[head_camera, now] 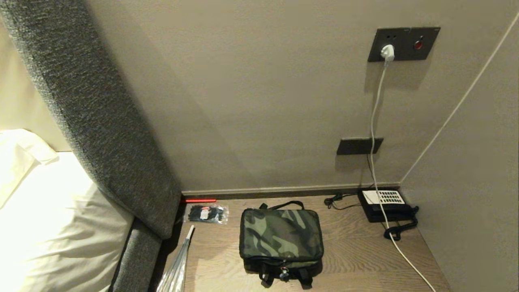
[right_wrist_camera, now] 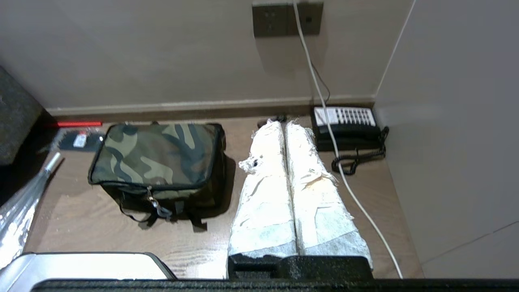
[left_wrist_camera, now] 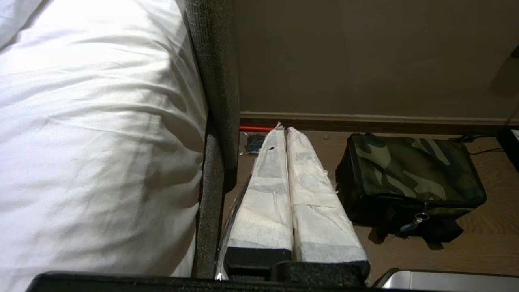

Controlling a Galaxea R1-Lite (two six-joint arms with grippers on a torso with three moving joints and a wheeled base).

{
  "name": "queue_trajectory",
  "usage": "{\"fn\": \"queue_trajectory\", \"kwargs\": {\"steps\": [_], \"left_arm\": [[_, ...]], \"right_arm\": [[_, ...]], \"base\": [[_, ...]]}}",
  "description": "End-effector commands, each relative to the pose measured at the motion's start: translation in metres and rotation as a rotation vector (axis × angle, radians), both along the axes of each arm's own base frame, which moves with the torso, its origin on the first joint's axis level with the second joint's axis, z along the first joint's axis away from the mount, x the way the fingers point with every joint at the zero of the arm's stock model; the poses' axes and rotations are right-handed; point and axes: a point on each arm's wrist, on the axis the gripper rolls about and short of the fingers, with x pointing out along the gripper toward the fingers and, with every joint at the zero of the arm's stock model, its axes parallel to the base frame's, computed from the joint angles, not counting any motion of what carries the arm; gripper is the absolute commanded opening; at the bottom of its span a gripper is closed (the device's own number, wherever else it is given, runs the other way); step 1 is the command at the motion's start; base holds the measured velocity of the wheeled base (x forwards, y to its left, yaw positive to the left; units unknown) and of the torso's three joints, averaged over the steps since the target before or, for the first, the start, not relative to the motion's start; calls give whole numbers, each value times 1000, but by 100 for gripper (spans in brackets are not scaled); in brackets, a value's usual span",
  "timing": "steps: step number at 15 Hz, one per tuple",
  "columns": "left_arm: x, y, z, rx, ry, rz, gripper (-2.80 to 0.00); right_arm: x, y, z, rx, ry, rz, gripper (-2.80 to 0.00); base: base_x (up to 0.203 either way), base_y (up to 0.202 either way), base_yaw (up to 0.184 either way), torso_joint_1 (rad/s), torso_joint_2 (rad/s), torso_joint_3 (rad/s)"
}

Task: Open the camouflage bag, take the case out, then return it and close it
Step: Open the top of the storage box

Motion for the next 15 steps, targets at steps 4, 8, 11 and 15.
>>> {"fn": "queue_trajectory", "kwargs": {"steps": [4,8,11,15], "left_arm": [[0,0,-1,0,3,1,-280],[0,0,-1,0,3,1,-280],[0,0,-1,0,3,1,-280],[0,0,-1,0,3,0,-280]], "right_arm": [[0,0,0,0,-4,1,-280],[0,0,0,0,-4,1,-280],[0,0,0,0,-3,1,-280],[0,0,0,0,-2,1,-280]], "base": [[0,0,0,4,4,-198],[0,0,0,-1,2,-202],[0,0,0,2,4,-199],[0,0,0,2,3,-200]]}}
